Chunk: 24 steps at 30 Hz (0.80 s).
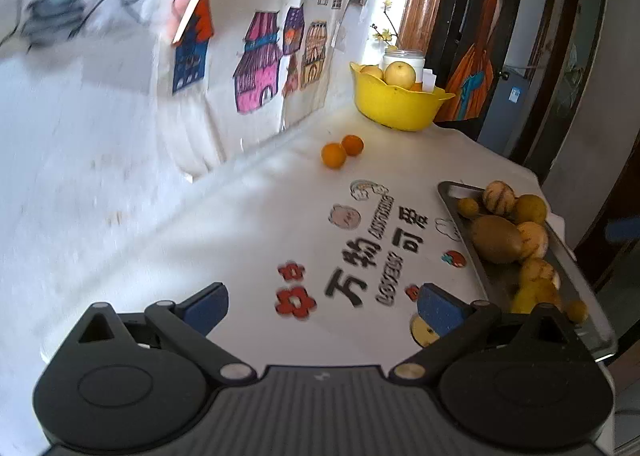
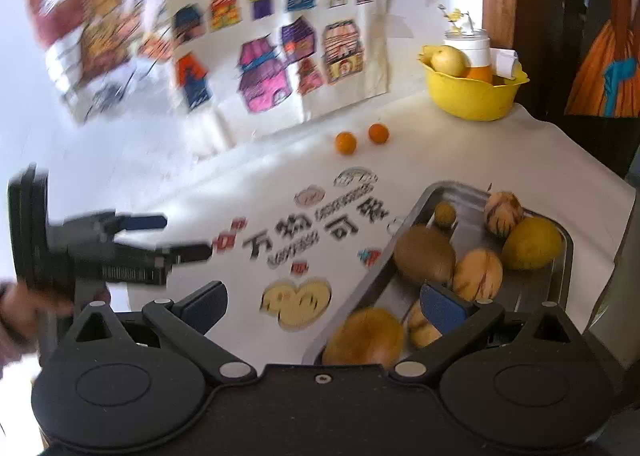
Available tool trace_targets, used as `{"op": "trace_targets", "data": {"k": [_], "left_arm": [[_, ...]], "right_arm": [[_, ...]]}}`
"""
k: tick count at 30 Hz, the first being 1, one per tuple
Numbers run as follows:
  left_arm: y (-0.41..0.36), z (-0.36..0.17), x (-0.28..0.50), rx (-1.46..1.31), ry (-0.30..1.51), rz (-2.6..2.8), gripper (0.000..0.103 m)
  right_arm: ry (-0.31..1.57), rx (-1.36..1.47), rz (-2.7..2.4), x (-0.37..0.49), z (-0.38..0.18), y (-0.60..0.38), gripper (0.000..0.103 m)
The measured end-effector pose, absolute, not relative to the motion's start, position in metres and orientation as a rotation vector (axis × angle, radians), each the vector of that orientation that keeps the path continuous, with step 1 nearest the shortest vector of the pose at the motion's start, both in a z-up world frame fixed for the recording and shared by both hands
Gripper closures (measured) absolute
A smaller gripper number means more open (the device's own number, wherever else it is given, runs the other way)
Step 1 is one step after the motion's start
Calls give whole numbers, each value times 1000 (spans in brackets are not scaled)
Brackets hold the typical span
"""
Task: Organize fruits
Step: 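Move the right tool to a small orange while the left tool approaches the other orange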
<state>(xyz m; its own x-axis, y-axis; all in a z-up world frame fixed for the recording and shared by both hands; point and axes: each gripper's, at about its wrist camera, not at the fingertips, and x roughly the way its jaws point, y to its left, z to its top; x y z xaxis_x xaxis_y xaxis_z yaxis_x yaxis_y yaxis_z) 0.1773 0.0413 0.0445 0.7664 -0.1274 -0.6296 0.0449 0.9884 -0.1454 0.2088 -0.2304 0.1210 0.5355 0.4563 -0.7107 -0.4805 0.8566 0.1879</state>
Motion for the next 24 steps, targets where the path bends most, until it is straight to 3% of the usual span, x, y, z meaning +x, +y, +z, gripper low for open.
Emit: {"op": "trace_targets", "data": {"k": [10, 24], "left_arm": [[37, 50, 239, 2, 704, -140, 0], [28, 32, 321, 116, 564, -237, 0]], "right_arm": [[919, 48, 472, 310, 141, -219, 1], [1004, 137, 420, 454, 101, -168, 1]]}}
